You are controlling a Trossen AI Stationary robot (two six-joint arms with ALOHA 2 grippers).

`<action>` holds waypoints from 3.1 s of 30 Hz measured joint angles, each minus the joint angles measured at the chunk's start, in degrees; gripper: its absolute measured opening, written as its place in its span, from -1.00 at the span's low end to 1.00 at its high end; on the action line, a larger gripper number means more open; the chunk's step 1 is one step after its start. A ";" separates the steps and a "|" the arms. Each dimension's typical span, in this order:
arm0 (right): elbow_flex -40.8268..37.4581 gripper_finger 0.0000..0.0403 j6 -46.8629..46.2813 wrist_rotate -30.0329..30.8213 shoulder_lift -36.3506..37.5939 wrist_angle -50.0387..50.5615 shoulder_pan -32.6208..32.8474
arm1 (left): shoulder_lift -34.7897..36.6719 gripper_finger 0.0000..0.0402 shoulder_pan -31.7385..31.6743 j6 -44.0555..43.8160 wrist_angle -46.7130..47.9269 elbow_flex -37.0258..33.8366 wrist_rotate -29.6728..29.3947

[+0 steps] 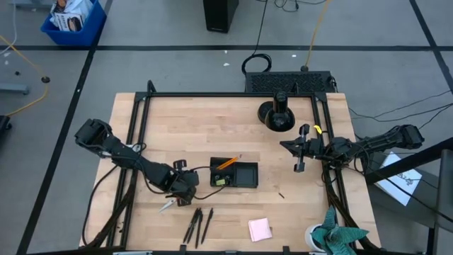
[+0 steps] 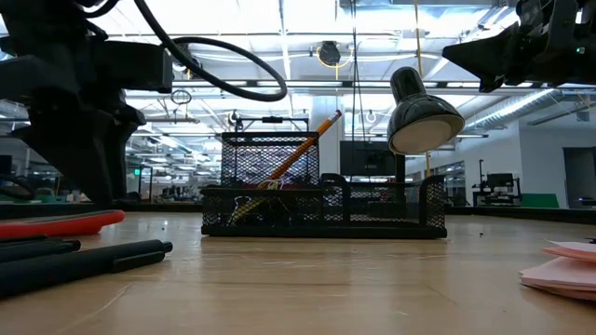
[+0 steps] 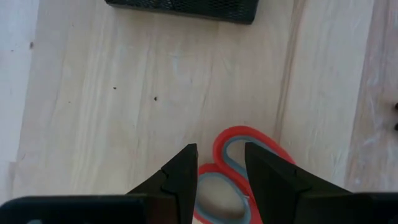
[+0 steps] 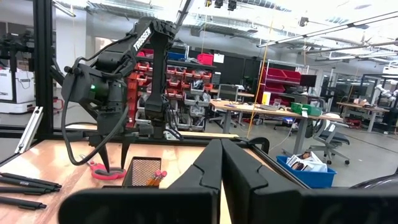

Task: Pick and place office supplies into organizer
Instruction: Put the red scissors into the black desk organizer

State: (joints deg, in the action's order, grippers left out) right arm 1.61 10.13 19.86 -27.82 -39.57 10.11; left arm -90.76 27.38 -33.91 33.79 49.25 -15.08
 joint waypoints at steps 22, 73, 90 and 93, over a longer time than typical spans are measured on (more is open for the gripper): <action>0.02 -1.00 0.00 0.00 -0.01 -0.02 0.00 | -9.42 -0.33 0.28 1.68 -2.83 0.39 0.60; 0.01 -1.00 -0.37 -0.22 -0.10 -0.75 -0.02 | 9.25 -0.95 -0.15 39.61 -55.73 -0.09 -19.51; 0.01 -1.00 0.63 -0.24 -0.10 -0.72 -0.02 | 7.09 -0.94 -12.94 32.66 -69.93 0.02 -6.92; 0.01 -1.00 0.63 -0.24 -0.10 -0.70 -0.02 | 4.27 -0.92 -13.53 30.91 -71.98 0.00 -5.96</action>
State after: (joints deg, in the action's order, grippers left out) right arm 1.61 10.76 19.62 -27.92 -40.27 10.09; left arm -86.49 13.84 -2.99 -38.18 49.25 -21.04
